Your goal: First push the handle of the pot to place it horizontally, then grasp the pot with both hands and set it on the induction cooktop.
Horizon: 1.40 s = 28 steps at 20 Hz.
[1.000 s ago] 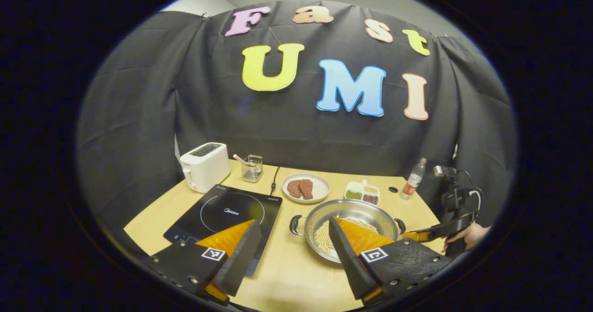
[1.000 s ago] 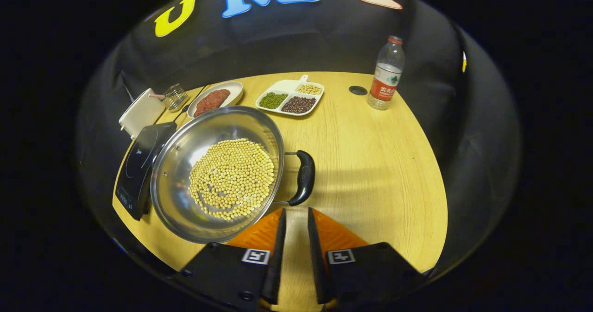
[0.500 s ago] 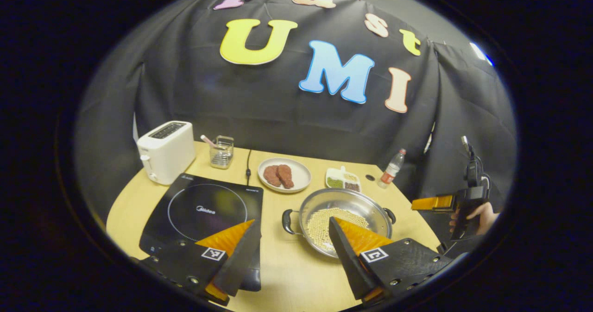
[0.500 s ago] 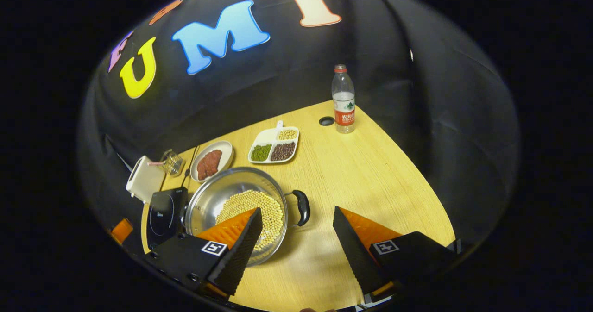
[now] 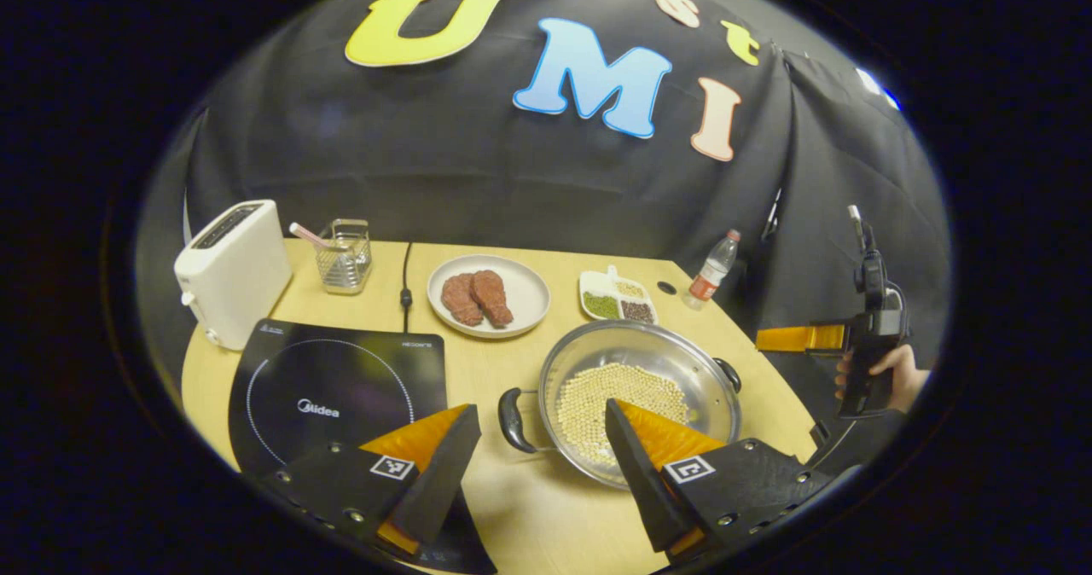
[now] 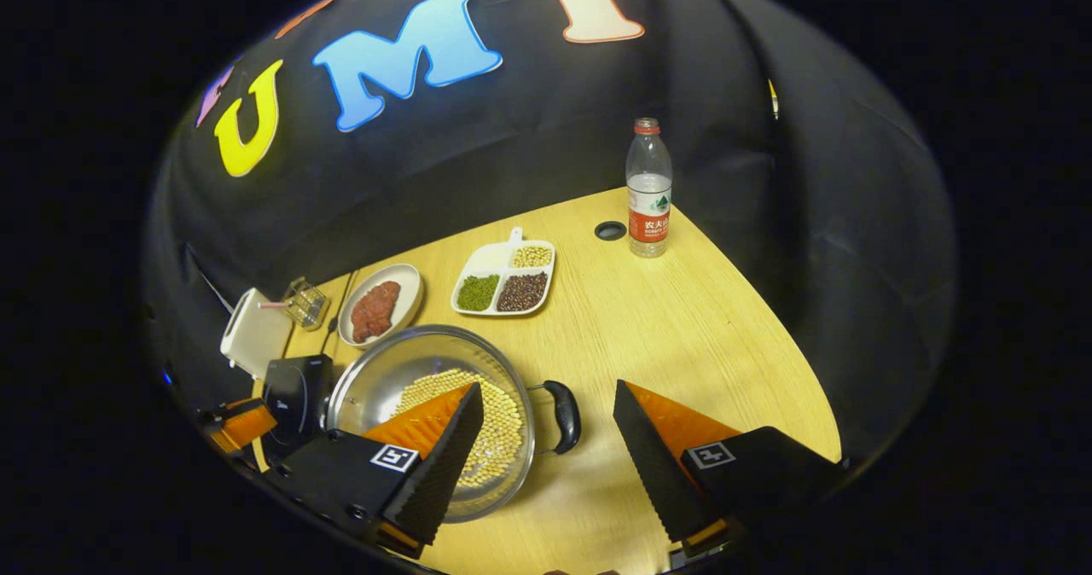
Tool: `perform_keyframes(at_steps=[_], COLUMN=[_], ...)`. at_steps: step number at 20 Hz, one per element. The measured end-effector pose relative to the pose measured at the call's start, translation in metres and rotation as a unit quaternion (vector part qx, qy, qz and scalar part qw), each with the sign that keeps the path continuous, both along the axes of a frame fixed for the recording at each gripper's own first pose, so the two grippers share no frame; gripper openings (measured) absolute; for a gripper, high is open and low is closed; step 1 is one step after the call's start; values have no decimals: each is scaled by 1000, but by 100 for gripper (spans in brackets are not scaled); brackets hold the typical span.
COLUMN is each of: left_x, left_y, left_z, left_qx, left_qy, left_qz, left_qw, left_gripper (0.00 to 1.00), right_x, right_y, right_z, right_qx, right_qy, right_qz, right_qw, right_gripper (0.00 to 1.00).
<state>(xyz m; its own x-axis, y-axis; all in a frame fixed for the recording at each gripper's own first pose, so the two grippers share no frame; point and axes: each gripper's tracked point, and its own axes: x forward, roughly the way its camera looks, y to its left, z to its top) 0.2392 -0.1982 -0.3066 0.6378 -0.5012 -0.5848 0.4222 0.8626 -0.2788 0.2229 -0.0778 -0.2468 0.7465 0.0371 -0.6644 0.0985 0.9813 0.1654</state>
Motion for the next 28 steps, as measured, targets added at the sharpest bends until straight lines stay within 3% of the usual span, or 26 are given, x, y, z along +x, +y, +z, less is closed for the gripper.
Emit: perform_keyframes(at_steps=[4,6,7,8,9,10,11,13,14,15,16,19,20,23,25,28], left_x=[24,33,36,38,36,37,39,40,39,39,40,41,41,43,43,37], left_y=[-13,-17,-16,-19,-24,-25,-25,-30,-31,-31,-32,-34,-34,-33,-33,-32], left_z=[-36,-52,-58,-61,-66,-72,-76,-83,-88,-93,-96,-103,-107,-116,-117,-123], left_qx=[27,46,55,54,50,54,59,66,68,72,71,69,68,72,58,55], left_qy=[12,9,10,11,18,21,21,23,29,35,39,45,51,59,65,83], left_qz=[-17,-23,-20,-19,-22,-22,-23,-28,-31,-32,-32,-32,-33,-30,-26,-28], left_qw=[999,999,998,998,998,998,998,997,997,996,996,996,996,995,996,995], left_gripper=[90,90,90,90,85,90,84,84,85,85,84,71,71,71,58,61], right_x=[21,24,27,29,30,29,30,32,33,34,35,38,38,39,35,35], right_y=[-6,1,3,5,8,10,10,13,13,15,17,23,23,26,24,24], right_z=[-36,-49,-56,-62,-68,-73,-78,-86,-89,-90,-91,-93,-96,-99,-100,-100], right_qx=[-18,-7,-5,1,9,18,26,37,39,45,46,52,50,41,22,34], right_qy=[27,36,38,39,43,48,52,58,60,60,59,54,55,53,50,60], right_qz=[22,33,31,30,29,28,25,22,22,25,25,32,32,39,54,50], right_qw=[999,999,999,999,999,998,998,997,997,997,997,997,997,997,997,996], right_gripper=[98,99,94,99,99,99,98,94,98,93,98,88,79,77,63,64])
